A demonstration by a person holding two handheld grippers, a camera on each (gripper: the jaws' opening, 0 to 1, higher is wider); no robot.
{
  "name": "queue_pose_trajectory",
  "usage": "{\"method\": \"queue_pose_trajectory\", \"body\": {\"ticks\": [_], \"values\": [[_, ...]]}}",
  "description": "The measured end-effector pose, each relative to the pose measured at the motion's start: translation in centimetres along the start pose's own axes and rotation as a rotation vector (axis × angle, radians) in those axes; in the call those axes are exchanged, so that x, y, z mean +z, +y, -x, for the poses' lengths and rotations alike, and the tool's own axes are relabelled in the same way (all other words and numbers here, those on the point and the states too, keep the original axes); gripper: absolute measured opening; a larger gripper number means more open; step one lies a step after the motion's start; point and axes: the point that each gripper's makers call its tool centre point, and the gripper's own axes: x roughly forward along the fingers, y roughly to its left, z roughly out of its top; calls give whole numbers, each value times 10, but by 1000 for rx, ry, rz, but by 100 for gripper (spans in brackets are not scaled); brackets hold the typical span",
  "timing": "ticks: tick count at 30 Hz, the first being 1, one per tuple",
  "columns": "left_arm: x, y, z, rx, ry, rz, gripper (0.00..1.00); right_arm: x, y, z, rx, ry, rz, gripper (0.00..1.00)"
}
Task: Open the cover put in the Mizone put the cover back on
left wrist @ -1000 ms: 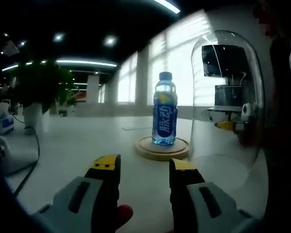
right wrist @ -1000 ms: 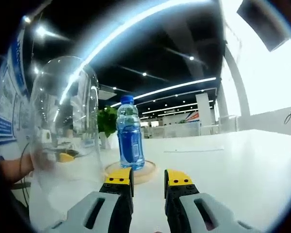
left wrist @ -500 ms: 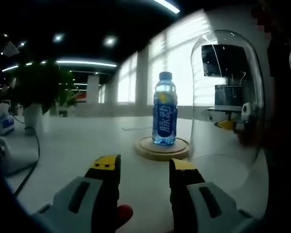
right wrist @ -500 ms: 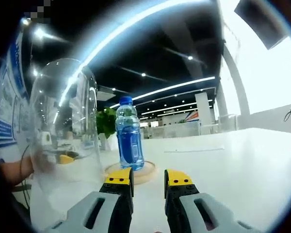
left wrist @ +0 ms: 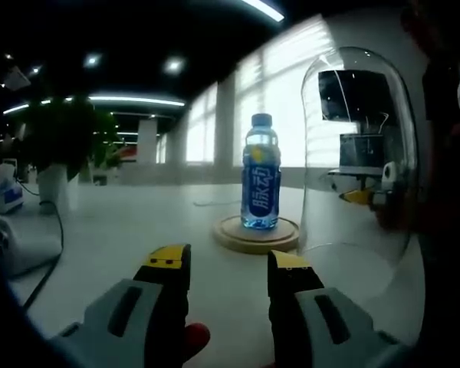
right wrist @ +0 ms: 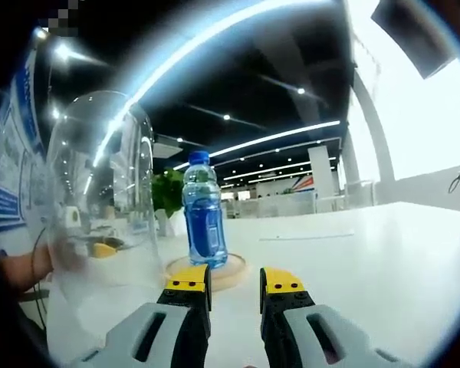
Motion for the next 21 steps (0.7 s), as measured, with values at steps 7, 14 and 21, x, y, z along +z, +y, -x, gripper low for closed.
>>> {"method": "queue_pose_trajectory", "body": {"ticks": [7, 14, 21], "values": [[1, 0, 0, -1, -2, 3, 33, 0, 0, 0, 0, -1, 3, 18], [1, -1, 0, -2, -3, 2, 33, -1, 4, -1, -3, 6, 29, 18], [0, 0, 0, 3, 1, 1, 33, 3, 0, 1, -5, -14, -35, 18]]}}
